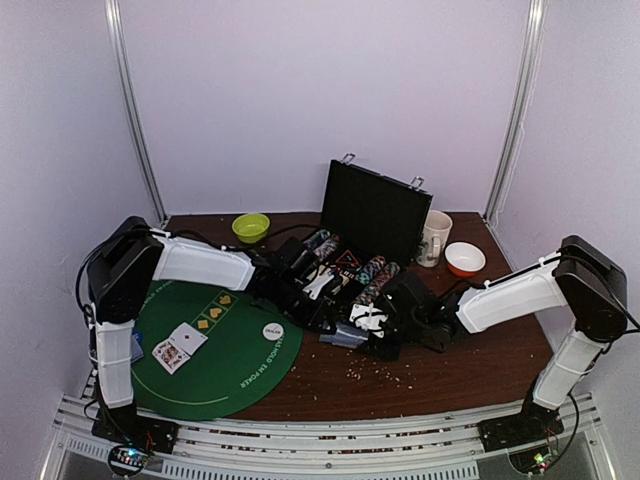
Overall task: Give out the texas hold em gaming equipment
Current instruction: Pick up the poker card from the face-down deck piles, then flop the poker card into the community card area, then pick up the poker card from the face-down deck piles, then place the poker card in the community card area.
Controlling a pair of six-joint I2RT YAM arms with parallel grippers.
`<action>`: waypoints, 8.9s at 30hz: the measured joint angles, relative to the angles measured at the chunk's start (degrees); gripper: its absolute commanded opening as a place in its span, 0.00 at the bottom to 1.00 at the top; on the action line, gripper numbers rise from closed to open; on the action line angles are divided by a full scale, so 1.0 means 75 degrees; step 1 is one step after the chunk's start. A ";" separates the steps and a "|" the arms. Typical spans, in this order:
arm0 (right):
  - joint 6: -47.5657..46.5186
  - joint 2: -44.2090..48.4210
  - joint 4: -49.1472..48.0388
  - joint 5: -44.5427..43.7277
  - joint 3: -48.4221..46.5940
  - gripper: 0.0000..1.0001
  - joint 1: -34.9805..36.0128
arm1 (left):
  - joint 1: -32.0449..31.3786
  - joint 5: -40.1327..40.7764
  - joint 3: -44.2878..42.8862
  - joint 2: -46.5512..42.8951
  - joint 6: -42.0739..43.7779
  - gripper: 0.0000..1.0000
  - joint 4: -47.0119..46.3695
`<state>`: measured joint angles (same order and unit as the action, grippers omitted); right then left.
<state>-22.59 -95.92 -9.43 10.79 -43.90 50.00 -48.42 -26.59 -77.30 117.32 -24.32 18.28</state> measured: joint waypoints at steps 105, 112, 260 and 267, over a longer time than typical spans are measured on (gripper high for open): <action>0.0009 -0.0003 0.0108 0.0003 -0.0015 0.53 0.0000 | 0.1084 0.7423 -0.0868 0.0659 -0.0058 0.35 0.7026; 0.0009 -0.0003 0.0122 0.0003 -0.0015 0.53 0.0000 | 0.1046 0.6056 -0.1064 0.0373 0.0195 0.38 0.6849; 0.0044 -0.0003 0.0152 0.0137 -0.0099 0.53 -0.0035 | 0.2766 0.6682 0.0752 -0.1361 0.6577 0.00 0.3168; 0.0044 -0.0003 0.0152 0.0137 -0.0099 0.53 -0.0035 | 0.2766 0.6793 0.0752 -0.1207 0.6688 0.00 0.3098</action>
<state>-22.26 -95.94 -8.29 11.81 -44.64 49.74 -27.68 24.36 -71.66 108.27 25.85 41.52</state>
